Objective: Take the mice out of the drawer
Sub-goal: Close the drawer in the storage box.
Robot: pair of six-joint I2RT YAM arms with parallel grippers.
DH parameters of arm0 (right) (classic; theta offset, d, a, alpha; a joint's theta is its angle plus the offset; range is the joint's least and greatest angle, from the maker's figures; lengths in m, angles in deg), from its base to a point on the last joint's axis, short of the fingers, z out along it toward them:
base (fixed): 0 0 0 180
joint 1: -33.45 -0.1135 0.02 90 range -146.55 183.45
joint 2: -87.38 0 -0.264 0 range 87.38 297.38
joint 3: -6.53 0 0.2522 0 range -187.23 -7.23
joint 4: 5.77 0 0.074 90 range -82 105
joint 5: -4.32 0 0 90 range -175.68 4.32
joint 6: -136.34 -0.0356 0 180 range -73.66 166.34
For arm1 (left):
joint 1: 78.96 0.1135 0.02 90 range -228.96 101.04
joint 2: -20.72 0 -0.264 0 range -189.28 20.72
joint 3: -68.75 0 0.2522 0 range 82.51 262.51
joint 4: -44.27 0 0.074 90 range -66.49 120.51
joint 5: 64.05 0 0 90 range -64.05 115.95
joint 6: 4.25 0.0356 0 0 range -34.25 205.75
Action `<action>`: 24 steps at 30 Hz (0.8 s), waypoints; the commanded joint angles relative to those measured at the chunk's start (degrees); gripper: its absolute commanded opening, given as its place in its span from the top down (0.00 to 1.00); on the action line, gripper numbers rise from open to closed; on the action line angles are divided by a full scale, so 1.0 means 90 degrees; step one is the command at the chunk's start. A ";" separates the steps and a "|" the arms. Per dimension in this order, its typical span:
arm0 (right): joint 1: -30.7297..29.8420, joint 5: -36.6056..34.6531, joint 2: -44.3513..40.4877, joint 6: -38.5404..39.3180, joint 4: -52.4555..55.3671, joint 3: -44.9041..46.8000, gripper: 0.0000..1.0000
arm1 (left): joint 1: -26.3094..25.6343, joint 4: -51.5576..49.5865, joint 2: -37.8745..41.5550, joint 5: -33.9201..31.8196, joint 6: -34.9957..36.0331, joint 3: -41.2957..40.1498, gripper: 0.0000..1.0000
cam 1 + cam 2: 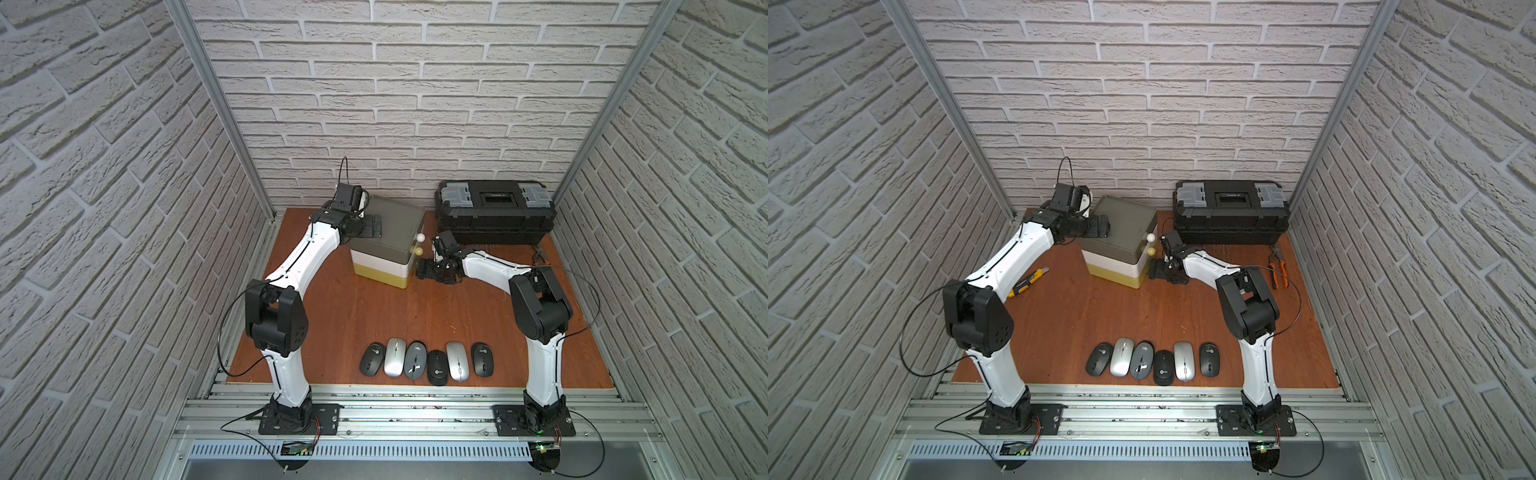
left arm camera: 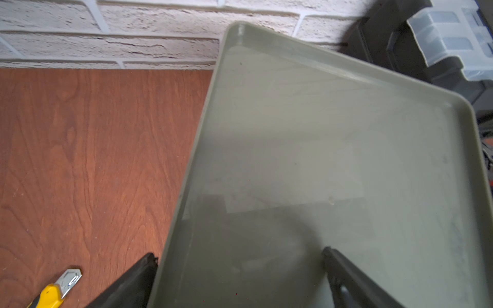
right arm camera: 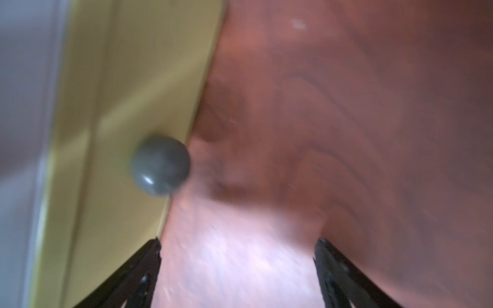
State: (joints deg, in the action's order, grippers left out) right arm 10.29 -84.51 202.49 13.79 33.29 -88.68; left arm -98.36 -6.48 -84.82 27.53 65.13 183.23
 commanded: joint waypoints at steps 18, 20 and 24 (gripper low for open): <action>0.0553 -0.2283 -0.3143 0.1098 0.1108 0.0984 0.05 | 0.1679 -0.0213 0.3276 -0.2318 0.0145 -0.2107 0.02; 0.0659 -0.2218 -0.3330 0.1163 0.1195 0.0984 0.05 | 0.1899 0.0142 0.3655 -0.2621 0.0193 -0.3038 0.02; 0.0824 -0.2075 -0.3673 0.1103 0.1165 0.1147 0.04 | 0.1985 0.1697 0.4141 -0.2716 0.0792 -0.5149 0.02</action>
State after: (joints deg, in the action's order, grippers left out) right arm 17.05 -103.42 171.19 22.33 43.83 -79.76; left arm -80.78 -1.17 -48.40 7.84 68.37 145.71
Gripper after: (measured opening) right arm 0.956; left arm 0.982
